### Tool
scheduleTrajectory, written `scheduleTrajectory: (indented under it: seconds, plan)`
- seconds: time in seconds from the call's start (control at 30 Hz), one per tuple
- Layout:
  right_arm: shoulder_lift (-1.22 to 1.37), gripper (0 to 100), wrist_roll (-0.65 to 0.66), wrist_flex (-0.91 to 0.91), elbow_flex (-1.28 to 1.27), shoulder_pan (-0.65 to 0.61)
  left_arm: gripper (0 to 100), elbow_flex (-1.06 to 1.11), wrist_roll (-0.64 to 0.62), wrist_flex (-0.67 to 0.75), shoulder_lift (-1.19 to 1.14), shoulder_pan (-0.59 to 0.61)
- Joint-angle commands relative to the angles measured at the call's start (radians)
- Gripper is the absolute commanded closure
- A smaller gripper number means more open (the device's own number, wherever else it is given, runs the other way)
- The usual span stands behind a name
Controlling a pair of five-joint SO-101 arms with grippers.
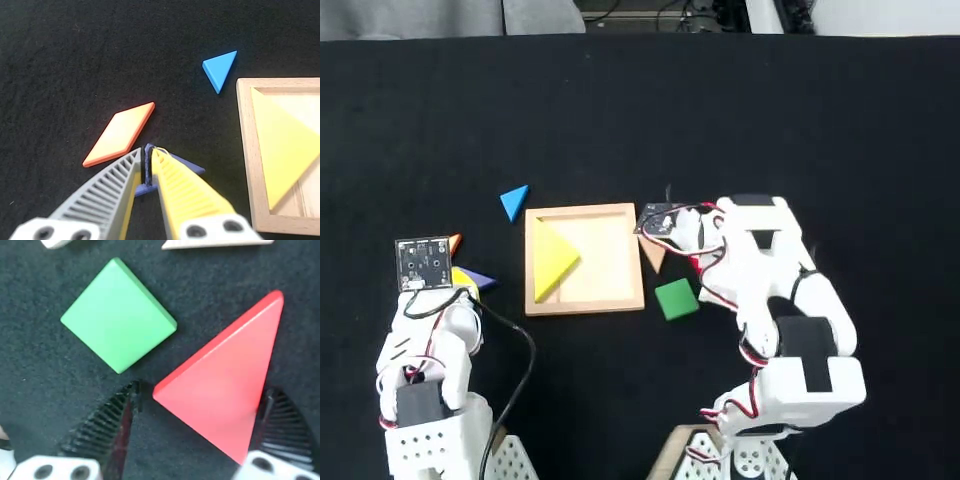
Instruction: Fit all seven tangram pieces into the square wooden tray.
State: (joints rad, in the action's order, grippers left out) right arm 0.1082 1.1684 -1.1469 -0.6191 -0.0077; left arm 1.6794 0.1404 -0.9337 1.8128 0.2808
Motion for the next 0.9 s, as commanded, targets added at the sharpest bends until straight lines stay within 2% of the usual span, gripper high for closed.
scheduleTrajectory:
  seconds: [0.0,0.37,0.6,0.73,0.87]
  plan:
    - [0.022,62.0,0.002,0.020,0.038,0.009,95,0.019,0.009,0.021,0.009,-0.008]
    - [0.030,63.2,0.002,0.020,0.033,0.009,95,0.019,0.009,0.021,0.009,-0.008]
    - [0.030,87.0,0.002,0.020,0.031,0.006,95,0.019,0.009,0.021,0.009,-0.008]
    - [0.025,89.5,-0.008,0.020,0.035,0.009,95,0.019,0.009,0.021,0.009,-0.008]
    - [0.001,89.7,-0.118,0.008,0.104,0.011,95,0.019,0.009,0.021,0.009,-0.008]
